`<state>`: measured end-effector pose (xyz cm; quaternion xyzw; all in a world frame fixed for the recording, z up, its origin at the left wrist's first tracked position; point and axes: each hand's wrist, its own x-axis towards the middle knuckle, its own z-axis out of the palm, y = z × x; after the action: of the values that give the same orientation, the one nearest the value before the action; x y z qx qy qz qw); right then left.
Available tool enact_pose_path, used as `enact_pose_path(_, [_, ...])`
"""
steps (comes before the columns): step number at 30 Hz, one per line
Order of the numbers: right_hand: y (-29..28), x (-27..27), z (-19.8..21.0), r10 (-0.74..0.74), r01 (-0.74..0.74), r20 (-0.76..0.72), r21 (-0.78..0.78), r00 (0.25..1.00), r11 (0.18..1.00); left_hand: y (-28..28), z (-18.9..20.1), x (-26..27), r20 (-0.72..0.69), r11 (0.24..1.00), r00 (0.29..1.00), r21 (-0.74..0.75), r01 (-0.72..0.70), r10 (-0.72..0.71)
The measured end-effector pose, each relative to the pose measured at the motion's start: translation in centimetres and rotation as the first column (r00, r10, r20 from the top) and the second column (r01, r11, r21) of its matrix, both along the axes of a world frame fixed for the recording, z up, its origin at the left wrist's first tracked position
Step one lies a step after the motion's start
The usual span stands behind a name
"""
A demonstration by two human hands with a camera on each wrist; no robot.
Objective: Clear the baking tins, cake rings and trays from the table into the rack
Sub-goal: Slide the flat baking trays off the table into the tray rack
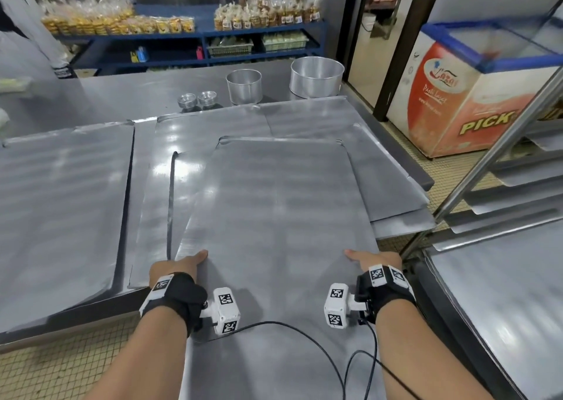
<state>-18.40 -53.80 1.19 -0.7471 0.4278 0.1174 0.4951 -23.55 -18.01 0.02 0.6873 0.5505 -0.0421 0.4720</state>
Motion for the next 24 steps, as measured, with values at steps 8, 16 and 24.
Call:
enact_pose_path(8, [2.9, -1.5, 1.6, -0.221, 0.223, 0.075, -0.019, 0.972, 0.975, 2.4, 2.2, 5.2, 0.127, 0.992, 0.984, 0.000, 0.128, -0.127])
enact_pose_path(16, [7.8, -6.4, 2.8, -0.459, 0.467, 0.149, -0.021, 0.876, 0.884, 6.2, 3.9, 9.1, 0.175, 0.899, 0.883, 0.037, 0.437, -0.436])
enact_pose_path(24, [10.3, -13.0, 3.6, -0.611, 0.621, 0.177, -0.001, 0.772, 0.784, 6.7, 4.1, 10.1, 0.193, 0.791, 0.775, 0.009, 0.612, -0.602])
